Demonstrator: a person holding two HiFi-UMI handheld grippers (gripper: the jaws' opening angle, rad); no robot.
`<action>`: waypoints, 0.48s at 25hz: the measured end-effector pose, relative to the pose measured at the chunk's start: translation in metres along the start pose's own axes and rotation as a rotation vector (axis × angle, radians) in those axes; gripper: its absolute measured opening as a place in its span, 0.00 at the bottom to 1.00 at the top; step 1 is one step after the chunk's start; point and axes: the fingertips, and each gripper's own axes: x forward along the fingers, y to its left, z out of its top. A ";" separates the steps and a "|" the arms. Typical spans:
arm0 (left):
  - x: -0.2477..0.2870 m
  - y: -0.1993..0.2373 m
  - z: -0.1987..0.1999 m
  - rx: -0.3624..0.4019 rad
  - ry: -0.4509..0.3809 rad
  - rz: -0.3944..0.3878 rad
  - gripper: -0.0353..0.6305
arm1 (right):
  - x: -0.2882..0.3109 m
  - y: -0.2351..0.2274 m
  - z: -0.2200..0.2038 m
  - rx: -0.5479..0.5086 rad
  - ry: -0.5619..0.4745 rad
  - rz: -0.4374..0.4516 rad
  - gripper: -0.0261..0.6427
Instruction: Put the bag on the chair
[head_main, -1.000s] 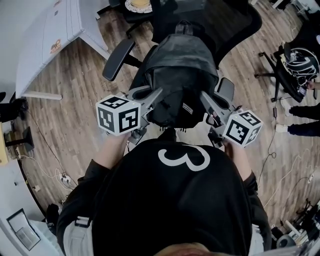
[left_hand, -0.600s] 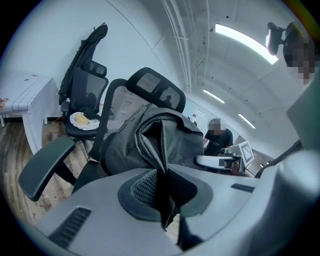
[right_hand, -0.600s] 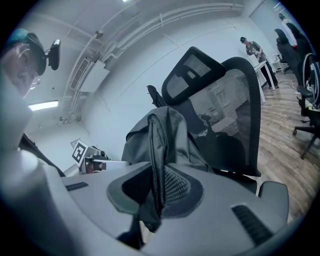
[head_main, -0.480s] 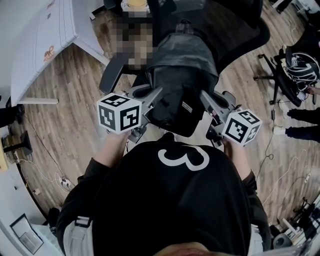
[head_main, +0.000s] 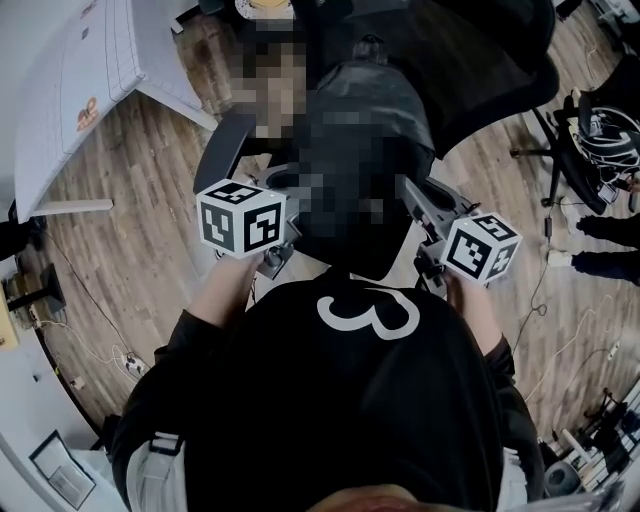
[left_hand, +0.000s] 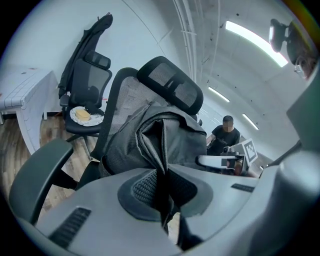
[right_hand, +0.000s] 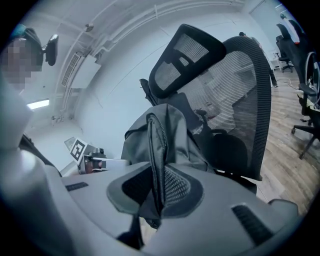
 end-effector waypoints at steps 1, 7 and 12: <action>0.003 0.005 0.000 -0.005 0.005 0.002 0.10 | 0.005 -0.003 0.000 0.003 0.006 -0.001 0.12; 0.027 0.033 0.000 -0.022 0.037 0.014 0.10 | 0.030 -0.027 -0.005 0.023 0.044 -0.025 0.12; 0.048 0.054 -0.011 -0.017 0.069 0.014 0.10 | 0.048 -0.053 -0.020 0.031 0.069 -0.068 0.12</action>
